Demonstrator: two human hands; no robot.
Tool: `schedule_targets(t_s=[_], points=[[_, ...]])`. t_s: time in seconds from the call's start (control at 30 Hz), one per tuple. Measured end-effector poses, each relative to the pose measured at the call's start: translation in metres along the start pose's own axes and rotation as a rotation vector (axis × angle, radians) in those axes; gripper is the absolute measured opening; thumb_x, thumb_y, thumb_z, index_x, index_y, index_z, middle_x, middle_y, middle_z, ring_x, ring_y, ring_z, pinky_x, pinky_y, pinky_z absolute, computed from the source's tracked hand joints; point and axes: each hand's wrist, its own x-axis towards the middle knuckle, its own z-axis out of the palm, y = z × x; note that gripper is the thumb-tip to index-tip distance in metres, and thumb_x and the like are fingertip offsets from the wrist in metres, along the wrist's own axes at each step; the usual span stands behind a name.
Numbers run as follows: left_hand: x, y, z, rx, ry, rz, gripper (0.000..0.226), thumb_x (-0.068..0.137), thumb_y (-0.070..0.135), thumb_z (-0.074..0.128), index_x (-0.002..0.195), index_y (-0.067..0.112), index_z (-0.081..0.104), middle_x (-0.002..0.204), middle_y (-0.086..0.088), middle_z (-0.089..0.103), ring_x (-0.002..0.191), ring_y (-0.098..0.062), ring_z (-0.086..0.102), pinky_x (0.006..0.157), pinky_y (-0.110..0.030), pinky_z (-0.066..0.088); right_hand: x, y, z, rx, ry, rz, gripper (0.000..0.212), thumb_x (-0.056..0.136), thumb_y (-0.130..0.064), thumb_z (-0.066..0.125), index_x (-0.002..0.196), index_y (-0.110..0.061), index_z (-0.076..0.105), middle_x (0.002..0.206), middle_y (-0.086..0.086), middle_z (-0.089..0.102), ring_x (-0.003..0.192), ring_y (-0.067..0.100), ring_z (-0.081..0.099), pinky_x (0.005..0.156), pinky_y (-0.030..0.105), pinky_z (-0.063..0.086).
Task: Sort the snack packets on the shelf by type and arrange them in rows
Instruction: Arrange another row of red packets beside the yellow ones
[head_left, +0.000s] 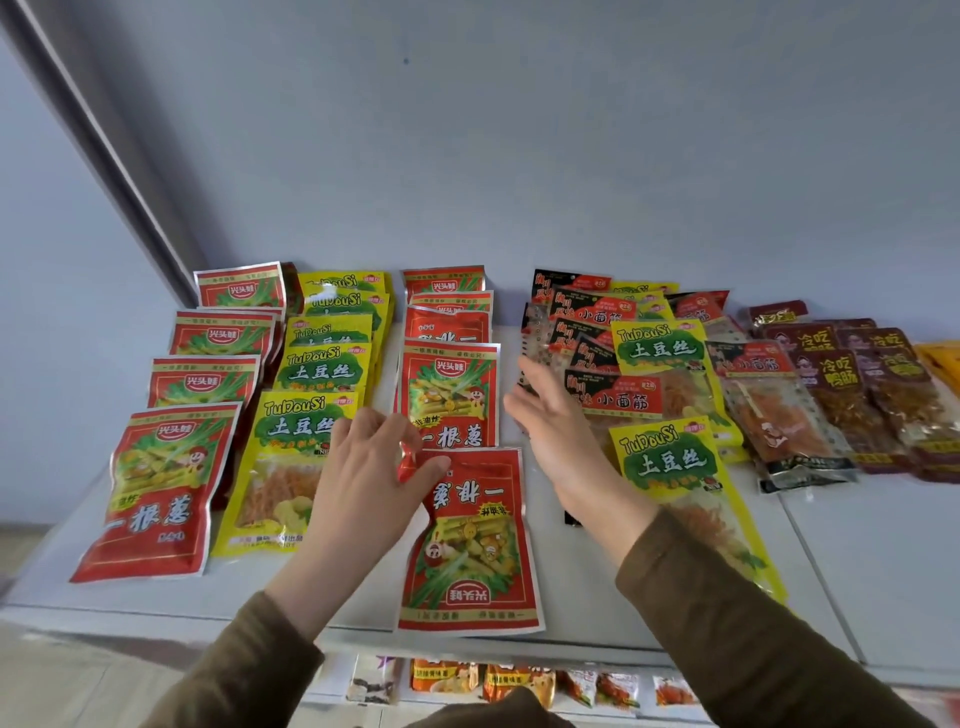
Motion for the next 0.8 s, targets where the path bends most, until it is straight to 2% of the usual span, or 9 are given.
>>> schedule_targets(t_s=[0.07, 0.17, 0.27, 0.37, 0.53, 0.6, 0.67, 0.7, 0.8], points=[[-0.001, -0.002, 0.003, 0.021, -0.005, -0.009, 0.037, 0.089, 0.055, 0.065, 0.102, 0.021, 0.059, 0.109, 0.001, 0.051, 0.107, -0.023, 0.042, 0.088, -0.034, 0.035, -0.002, 0.002, 0.001, -0.013, 0.001, -0.004, 0.05, 0.106, -0.03, 0.052, 0.153, -0.036, 0.037, 0.158, -0.007, 0.039, 0.136, 0.002, 0.04, 0.076, 0.008, 0.036], [0.001, -0.003, 0.006, -0.033, 0.042, -0.025, 0.036, 0.092, 0.05, 0.065, 0.103, 0.02, 0.051, 0.106, 0.002, 0.053, 0.103, -0.021, 0.046, 0.084, -0.031, 0.035, -0.004, 0.004, 0.002, -0.039, 0.015, -0.011, 0.046, 0.106, -0.03, 0.053, 0.15, -0.034, 0.04, 0.155, -0.009, 0.043, 0.133, 0.003, 0.044, 0.076, 0.008, 0.036], [0.007, -0.003, 0.006, -0.024, -0.013, -0.086, 0.032, 0.094, 0.051, 0.064, 0.098, 0.021, 0.055, 0.107, 0.002, 0.054, 0.105, -0.021, 0.046, 0.086, -0.032, 0.036, -0.005, 0.005, 0.003, -0.046, 0.025, -0.012, 0.044, 0.106, -0.029, 0.052, 0.148, -0.034, 0.042, 0.152, -0.009, 0.045, 0.122, 0.0, 0.045, 0.065, 0.005, 0.043], [0.009, 0.0, 0.006, -0.08, -0.039, -0.083, 0.022, 0.096, 0.04, 0.067, 0.082, 0.026, 0.057, 0.103, 0.003, 0.056, 0.105, -0.022, 0.049, 0.084, -0.033, 0.035, -0.006, 0.007, 0.004, -0.057, 0.029, -0.019, 0.043, 0.106, -0.027, 0.053, 0.148, -0.032, 0.043, 0.151, -0.012, 0.044, 0.121, -0.003, 0.044, 0.078, 0.007, 0.038], [0.022, 0.001, -0.005, -0.275, 0.138, -0.055, 0.026, 0.097, 0.031, 0.066, 0.075, 0.026, 0.054, 0.088, 0.008, 0.059, 0.09, -0.02, 0.055, 0.072, -0.037, 0.041, -0.006, 0.004, 0.005, -0.081, 0.018, -0.039, 0.043, 0.105, -0.033, 0.054, 0.147, -0.031, 0.043, 0.134, -0.023, 0.046, 0.118, -0.013, 0.045, 0.072, 0.002, 0.036], [0.035, -0.001, -0.009, -0.281, 0.193, -0.067, 0.025, 0.098, 0.033, 0.064, 0.077, 0.022, 0.055, 0.088, 0.008, 0.06, 0.089, -0.019, 0.056, 0.073, -0.037, 0.046, -0.005, 0.004, 0.01, -0.018, -0.021, -0.028, 0.044, 0.104, -0.033, 0.056, 0.145, -0.031, 0.04, 0.121, -0.029, 0.046, 0.096, -0.029, 0.052, 0.061, -0.001, 0.044], [0.047, -0.003, -0.007, -0.255, 0.184, -0.09, 0.025, 0.099, 0.033, 0.063, 0.08, 0.017, 0.057, 0.089, 0.007, 0.059, 0.09, -0.021, 0.059, 0.073, -0.036, 0.047, -0.004, 0.005, 0.018, -0.011, -0.044, -0.011, 0.047, 0.102, -0.031, 0.06, 0.14, -0.038, 0.034, 0.112, -0.029, 0.048, 0.083, -0.028, 0.059, 0.057, 0.003, 0.049], [0.051, -0.003, -0.004, -0.242, 0.178, -0.1, 0.025, 0.1, 0.032, 0.064, 0.082, 0.015, 0.057, 0.089, 0.005, 0.059, 0.091, -0.023, 0.059, 0.072, -0.034, 0.046, -0.004, 0.007, 0.022, -0.03, -0.045, -0.009, 0.05, 0.1, -0.03, 0.062, 0.138, -0.043, 0.032, 0.114, -0.027, 0.052, 0.085, -0.021, 0.063, 0.061, 0.008, 0.053], [0.052, -0.001, -0.001, -0.249, 0.197, -0.111, 0.022, 0.1, 0.036, 0.062, 0.094, 0.015, 0.058, 0.101, 0.002, 0.059, 0.1, -0.022, 0.059, 0.077, -0.035, 0.048, -0.005, 0.013, 0.033, -0.113, -0.023, -0.042, 0.06, 0.099, -0.023, 0.065, 0.144, -0.042, 0.032, 0.134, -0.011, 0.056, 0.118, 0.002, 0.061, 0.098, 0.033, 0.056]])
